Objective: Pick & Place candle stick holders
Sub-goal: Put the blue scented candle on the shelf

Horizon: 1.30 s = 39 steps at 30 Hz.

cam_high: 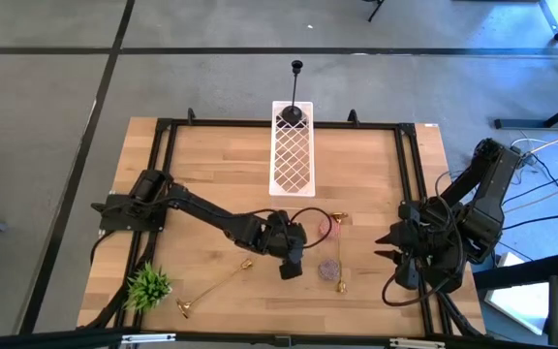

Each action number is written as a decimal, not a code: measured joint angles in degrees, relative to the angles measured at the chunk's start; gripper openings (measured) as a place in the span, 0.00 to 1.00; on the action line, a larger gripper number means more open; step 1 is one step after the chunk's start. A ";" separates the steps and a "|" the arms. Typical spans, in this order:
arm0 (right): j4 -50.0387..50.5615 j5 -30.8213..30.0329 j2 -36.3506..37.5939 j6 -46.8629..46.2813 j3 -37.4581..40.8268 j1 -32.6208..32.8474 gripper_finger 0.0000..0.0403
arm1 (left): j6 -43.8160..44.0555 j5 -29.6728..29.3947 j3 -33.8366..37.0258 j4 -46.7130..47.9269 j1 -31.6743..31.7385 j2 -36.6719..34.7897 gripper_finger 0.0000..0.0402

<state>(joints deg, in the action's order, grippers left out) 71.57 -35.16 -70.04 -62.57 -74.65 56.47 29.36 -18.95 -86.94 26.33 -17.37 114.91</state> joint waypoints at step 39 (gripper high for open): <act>1.99 -0.83 0.00 -0.04 0.00 0.00 0.31 | -3.71 14.04 0.04 -10.09 0.13 -0.05 0.79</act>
<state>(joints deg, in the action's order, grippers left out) 73.56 -35.99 -70.04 -62.61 -74.65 56.47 25.66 -4.90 -86.89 16.24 -17.24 114.86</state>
